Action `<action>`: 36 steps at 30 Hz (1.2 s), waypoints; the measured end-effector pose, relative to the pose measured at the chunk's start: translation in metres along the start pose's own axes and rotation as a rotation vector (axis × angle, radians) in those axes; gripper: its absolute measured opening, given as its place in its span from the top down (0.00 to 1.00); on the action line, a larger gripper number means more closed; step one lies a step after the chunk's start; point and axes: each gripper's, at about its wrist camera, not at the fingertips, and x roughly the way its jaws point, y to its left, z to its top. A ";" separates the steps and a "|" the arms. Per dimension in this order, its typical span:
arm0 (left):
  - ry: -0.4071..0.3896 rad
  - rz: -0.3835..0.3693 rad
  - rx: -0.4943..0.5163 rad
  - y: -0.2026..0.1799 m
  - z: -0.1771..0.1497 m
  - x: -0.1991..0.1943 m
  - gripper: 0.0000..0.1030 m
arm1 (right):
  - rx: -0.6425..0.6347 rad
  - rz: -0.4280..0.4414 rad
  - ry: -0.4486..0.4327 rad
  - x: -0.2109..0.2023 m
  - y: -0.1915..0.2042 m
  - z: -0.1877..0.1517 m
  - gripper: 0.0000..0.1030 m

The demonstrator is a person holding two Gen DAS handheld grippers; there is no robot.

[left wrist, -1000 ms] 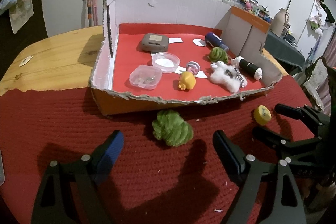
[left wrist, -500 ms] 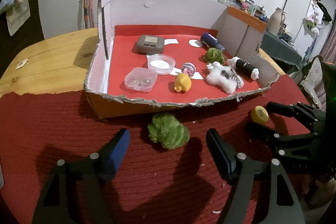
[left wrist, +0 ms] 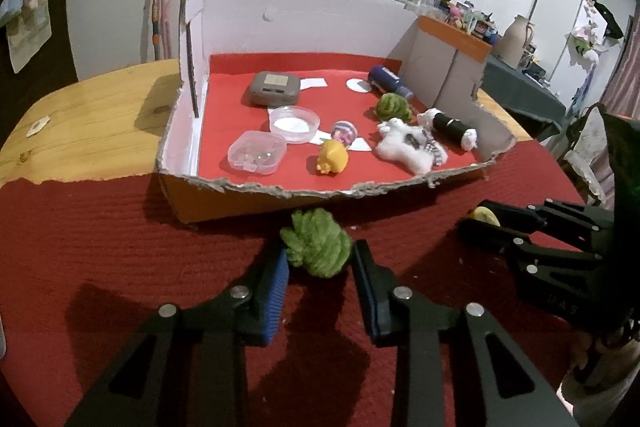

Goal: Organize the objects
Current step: 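Grasp the green fuzzy ball with the left gripper while the right grasps the yellow cap, then carry the green fuzzy ball and yellow cap into the cardboard box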

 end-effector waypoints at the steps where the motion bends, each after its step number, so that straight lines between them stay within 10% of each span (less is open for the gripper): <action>1: -0.005 0.002 0.004 -0.001 0.000 -0.003 0.67 | 0.001 0.003 -0.005 -0.003 0.001 0.000 0.72; 16: -0.067 -0.059 0.030 -0.014 0.001 -0.040 0.67 | -0.032 0.046 -0.044 -0.032 0.022 -0.007 0.72; 36: 0.126 -0.068 0.132 -0.028 0.153 0.043 0.67 | -0.164 0.099 -0.018 -0.012 0.025 0.101 0.72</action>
